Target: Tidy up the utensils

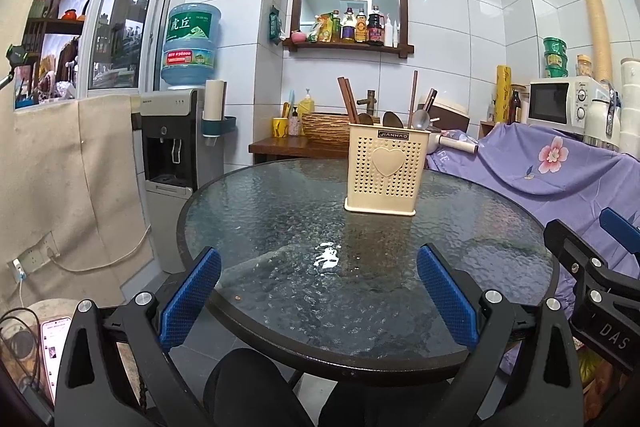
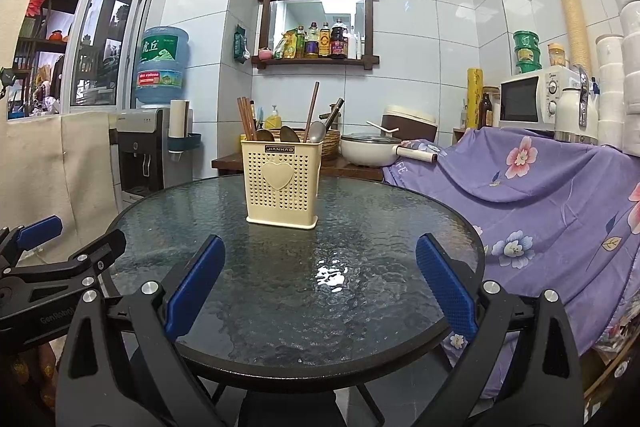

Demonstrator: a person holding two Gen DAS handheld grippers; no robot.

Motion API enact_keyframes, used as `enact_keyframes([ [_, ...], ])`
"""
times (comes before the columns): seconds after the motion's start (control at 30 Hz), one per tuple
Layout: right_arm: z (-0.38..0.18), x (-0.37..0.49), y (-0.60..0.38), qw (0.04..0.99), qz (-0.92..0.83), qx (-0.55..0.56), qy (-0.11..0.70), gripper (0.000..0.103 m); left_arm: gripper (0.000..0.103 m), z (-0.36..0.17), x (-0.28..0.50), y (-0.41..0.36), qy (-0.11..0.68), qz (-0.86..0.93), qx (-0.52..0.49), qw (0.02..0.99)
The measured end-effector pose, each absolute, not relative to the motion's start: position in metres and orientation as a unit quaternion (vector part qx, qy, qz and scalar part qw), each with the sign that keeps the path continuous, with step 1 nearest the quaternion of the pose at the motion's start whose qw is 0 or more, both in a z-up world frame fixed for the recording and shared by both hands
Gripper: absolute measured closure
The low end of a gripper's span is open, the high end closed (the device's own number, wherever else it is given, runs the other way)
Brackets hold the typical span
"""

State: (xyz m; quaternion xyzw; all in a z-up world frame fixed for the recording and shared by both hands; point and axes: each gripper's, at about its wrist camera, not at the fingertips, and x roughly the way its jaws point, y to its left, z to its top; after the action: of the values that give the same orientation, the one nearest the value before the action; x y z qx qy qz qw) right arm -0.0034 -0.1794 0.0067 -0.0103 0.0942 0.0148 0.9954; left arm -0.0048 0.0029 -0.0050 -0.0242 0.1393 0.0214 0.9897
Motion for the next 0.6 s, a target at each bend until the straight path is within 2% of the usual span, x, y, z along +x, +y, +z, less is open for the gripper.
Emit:
enact_keyframes([
  [0.6, 0.0069, -0.0028, -0.1741, 0.995, 0.017, -0.014, 0.095, 0.008, 0.007, -0.0033, -0.0004, 0.01, 0.155, 0.025, -0.027, 0.987],
])
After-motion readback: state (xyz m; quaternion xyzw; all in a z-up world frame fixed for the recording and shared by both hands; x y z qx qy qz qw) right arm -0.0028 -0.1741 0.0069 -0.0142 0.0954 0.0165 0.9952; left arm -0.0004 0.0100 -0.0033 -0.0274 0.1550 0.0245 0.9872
